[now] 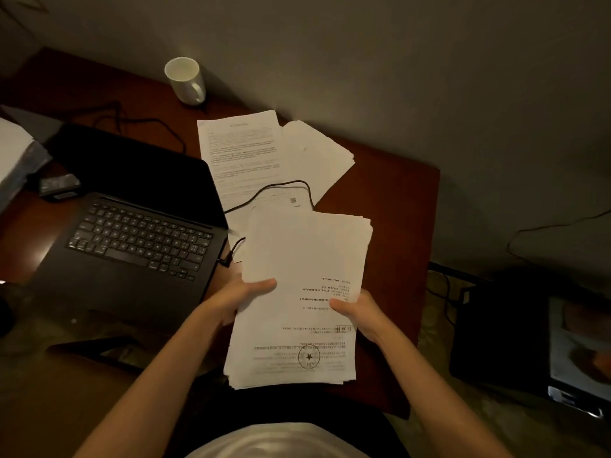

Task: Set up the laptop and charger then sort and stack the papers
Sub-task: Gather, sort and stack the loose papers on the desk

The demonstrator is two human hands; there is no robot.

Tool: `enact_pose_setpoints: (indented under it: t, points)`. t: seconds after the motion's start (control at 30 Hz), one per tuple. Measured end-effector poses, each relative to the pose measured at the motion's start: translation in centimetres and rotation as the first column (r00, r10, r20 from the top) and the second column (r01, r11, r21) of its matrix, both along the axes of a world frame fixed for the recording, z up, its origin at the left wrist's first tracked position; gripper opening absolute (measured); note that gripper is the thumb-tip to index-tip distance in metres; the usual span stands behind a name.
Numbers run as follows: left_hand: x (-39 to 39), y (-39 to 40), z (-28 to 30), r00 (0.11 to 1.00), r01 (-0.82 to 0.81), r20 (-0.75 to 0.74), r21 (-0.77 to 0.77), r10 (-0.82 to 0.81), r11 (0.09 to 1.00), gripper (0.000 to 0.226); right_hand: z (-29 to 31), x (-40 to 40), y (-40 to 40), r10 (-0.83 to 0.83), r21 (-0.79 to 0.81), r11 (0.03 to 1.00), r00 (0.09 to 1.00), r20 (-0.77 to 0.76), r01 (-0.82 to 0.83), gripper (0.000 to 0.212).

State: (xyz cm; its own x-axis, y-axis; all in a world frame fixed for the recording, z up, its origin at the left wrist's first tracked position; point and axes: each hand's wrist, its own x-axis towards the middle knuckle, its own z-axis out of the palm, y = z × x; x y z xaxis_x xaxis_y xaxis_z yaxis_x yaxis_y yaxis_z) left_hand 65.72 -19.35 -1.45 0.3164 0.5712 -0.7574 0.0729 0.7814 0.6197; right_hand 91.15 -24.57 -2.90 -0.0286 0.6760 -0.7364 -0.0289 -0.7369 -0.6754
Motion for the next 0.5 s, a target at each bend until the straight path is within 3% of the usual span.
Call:
enact_pose_setpoints:
  t: [0.1, 0.2, 0.27, 0.37, 0.5]
  points:
    - [-0.3, -1.8, -1.1, 0.974, -0.207, -0.085, 0.033, 0.209, 0.978, 0.044, 0.3, -1.3, 2.3, 0.087, -0.001, 0.996, 0.989, 0.118, -0.087, 0.033]
    - [-0.4, -3.3, -2.3, 0.889, -0.405, -0.202, 0.077, 0.412, 0.911, 0.034, 0.9, -2.9, 5.7, 0.208, -0.026, 0.978, 0.957, 0.202, -0.207, 0.040]
    - [-0.6, -3.9, -3.3, 0.834, -0.506, -0.230, 0.041, 0.501, 0.861, 0.032, 1.0, -3.7, 8.7, 0.279, -0.062, 0.959, 0.896, 0.345, -0.275, 0.043]
    - [-0.7, -4.1, -4.2, 0.787, -0.594, -0.213, -0.012, 0.579, 0.804, 0.038, 1.2, -4.5, 14.0, 0.208, -0.013, 0.971, 0.824, 0.526, -0.237, 0.044]
    - [-1.0, -3.9, -4.5, 0.777, -0.615, -0.194, -0.033, 0.598, 0.788, 0.038, 1.8, -6.2, 21.7, 0.038, 0.133, 0.981, 0.820, 0.571, -0.138, 0.038]
